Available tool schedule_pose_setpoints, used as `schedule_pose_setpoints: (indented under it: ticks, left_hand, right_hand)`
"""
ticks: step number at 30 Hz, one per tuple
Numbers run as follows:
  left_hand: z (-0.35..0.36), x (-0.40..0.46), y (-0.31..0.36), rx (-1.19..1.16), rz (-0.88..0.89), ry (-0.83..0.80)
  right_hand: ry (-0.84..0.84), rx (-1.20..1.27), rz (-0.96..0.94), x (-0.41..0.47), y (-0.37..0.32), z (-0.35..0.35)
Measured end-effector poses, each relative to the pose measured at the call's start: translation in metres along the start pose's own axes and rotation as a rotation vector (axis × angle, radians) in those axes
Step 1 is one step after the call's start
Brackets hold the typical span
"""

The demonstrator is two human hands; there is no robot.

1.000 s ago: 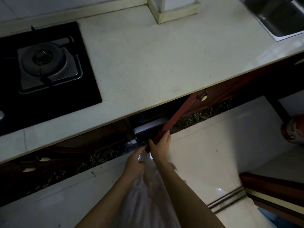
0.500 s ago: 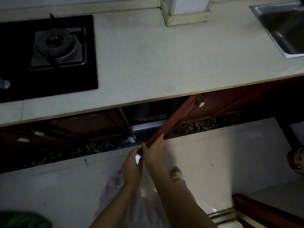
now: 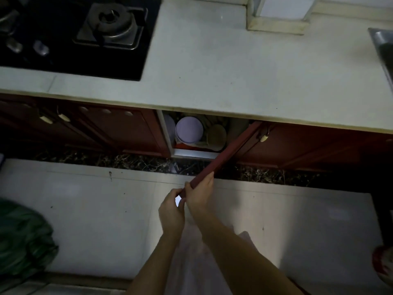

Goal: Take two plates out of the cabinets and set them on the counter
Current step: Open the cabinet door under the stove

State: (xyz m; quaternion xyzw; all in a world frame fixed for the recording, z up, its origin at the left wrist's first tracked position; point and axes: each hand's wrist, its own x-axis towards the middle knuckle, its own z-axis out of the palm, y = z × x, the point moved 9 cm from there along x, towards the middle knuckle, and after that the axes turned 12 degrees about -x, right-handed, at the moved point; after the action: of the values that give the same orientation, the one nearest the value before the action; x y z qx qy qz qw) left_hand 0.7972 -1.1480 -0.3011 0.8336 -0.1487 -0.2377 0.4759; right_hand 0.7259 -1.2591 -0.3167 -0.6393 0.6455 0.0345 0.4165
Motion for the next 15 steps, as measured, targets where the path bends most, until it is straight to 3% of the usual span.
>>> schedule_pose_setpoints:
  ticks: [15]
  left_hand:
    - [0.05, -0.065, 0.0, 0.015, 0.007, -0.104]
  right_hand:
    - [-0.098, -0.027, -0.092, -0.013, 0.059, -0.047]
